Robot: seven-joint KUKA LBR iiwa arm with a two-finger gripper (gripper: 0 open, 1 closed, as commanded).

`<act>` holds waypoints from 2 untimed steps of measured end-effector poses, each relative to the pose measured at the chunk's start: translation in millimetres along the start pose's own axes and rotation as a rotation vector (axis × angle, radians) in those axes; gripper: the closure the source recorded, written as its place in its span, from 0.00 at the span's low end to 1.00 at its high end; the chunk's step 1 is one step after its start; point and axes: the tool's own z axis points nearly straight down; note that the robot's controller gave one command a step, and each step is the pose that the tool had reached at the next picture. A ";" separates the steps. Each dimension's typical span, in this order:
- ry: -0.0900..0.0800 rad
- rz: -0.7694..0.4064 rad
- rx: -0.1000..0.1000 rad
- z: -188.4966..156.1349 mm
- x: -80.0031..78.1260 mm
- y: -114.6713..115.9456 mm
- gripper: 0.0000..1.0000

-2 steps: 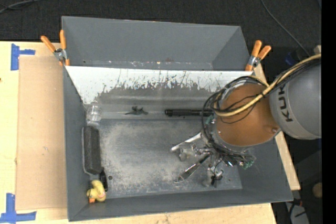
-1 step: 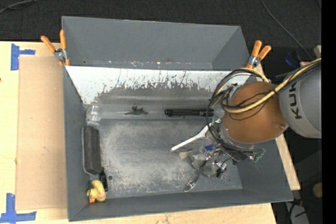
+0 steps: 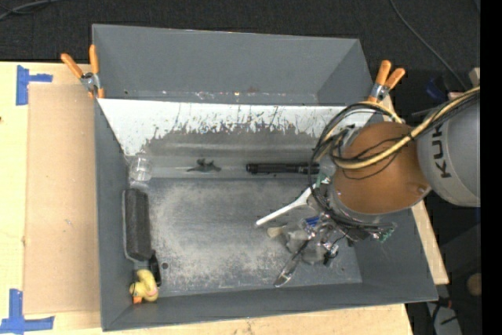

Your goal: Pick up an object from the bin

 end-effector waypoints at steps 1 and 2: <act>0.008 -0.001 -0.010 -25.9 1.4 3.6 1.00; 0.001 -0.001 -0.001 -68.3 -0.8 1.3 1.00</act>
Offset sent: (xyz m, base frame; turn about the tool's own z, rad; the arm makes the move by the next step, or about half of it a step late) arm -0.0035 0.0012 0.0407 -0.0010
